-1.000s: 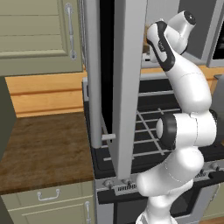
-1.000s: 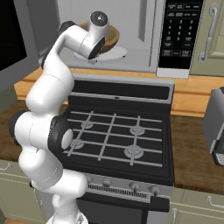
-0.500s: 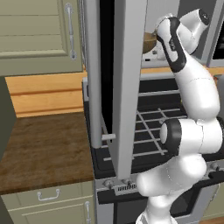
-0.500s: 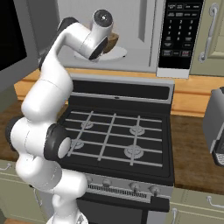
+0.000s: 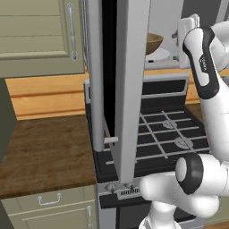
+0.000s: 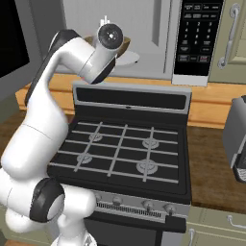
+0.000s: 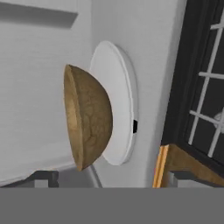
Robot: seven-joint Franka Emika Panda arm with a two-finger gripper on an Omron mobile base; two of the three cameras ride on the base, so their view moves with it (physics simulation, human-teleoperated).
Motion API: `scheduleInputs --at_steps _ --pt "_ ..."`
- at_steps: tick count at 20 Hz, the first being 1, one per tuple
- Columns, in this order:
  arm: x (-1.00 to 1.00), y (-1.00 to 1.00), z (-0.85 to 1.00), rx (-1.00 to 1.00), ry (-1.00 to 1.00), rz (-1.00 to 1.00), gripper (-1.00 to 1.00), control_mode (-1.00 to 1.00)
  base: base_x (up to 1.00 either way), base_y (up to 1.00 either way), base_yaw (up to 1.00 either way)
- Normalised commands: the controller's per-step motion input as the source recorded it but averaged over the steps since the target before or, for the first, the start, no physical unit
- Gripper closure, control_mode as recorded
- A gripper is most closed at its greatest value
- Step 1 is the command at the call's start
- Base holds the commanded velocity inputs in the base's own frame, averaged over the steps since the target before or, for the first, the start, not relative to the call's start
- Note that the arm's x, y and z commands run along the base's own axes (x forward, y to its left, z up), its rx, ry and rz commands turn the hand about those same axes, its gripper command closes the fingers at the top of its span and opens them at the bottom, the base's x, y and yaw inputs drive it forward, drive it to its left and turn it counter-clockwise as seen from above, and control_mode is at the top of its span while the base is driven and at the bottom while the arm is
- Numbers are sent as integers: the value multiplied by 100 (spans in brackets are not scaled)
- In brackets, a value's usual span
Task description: Open the microwave, place the bowl with waffle inside the microwave, then close the microwave door and turn it on.
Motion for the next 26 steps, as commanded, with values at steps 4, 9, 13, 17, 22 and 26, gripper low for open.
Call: scheduleInputs --at_steps 4,9,13,17,22,26 --pt "-100 19 -26 -27 -5 2 -100 -100 0 0 0" --pt "-100 8 -53 -28 -3 8 -100 -100 0 0 0" --pt "-100 13 -59 -26 -5 11 -100 -100 0 0 0" --pt "-77 60 -37 -18 -13 23 -100 -100 0 0 0" --pt "-7 59 -37 -19 -17 12 -100 -100 0 0 0" --pt "3 66 -36 -25 -14 2 -100 -100 0 0 0"
